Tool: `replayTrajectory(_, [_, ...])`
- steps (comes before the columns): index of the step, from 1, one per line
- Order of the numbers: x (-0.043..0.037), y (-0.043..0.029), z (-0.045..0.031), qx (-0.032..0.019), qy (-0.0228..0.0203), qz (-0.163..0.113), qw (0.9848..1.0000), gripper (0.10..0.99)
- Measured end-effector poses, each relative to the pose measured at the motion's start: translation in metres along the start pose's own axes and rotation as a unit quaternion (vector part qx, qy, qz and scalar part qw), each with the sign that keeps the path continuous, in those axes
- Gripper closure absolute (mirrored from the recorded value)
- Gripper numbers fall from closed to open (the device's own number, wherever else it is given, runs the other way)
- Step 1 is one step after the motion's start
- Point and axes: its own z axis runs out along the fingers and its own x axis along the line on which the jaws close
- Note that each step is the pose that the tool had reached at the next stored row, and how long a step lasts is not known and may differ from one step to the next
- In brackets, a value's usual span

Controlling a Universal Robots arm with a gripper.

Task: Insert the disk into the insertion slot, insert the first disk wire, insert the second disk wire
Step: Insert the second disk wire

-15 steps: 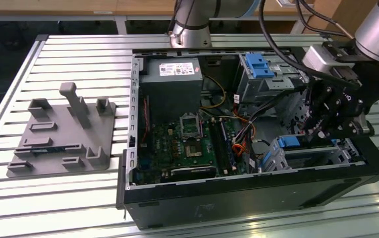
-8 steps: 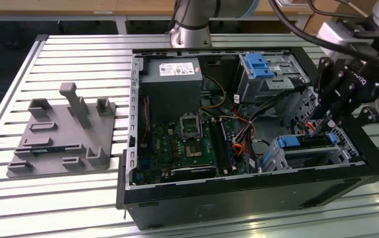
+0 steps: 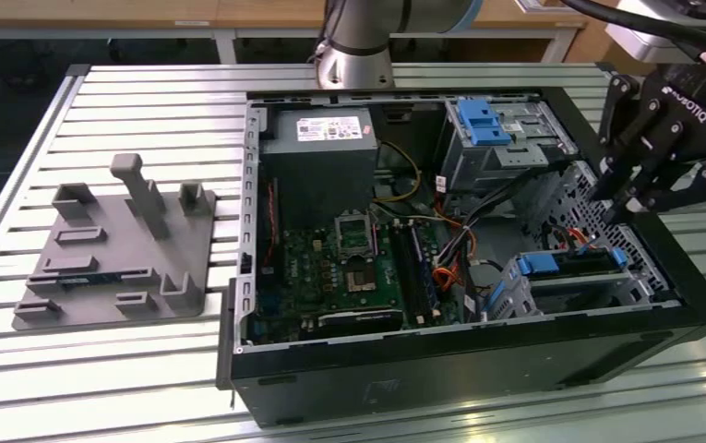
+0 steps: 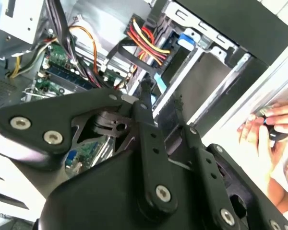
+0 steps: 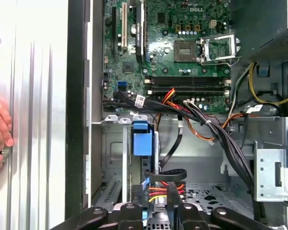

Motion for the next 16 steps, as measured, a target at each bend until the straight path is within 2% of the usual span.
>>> replayTrajectory(3, [-0.0003, 0.0, 0.0, 0.0, 0.0, 0.0, 1.0, 0.761])
replayTrajectory(5, [-0.0005, 0.0, -0.0001, 0.0, 0.0001, 0.0, 1.0, 0.886])
replayTrajectory(6, [-0.0005, 0.0, -0.0001, 0.0, 0.0001, 0.0, 1.0, 0.886])
replayTrajectory(8, [-0.0006, 0.0, -0.0001, 0.0, 0.0001, 0.0, 1.0, 0.98])
replayTrajectory(16, [-0.0011, 0.0, -0.0001, 0.0, 0.0001, 0.0, 1.0, 0.98])
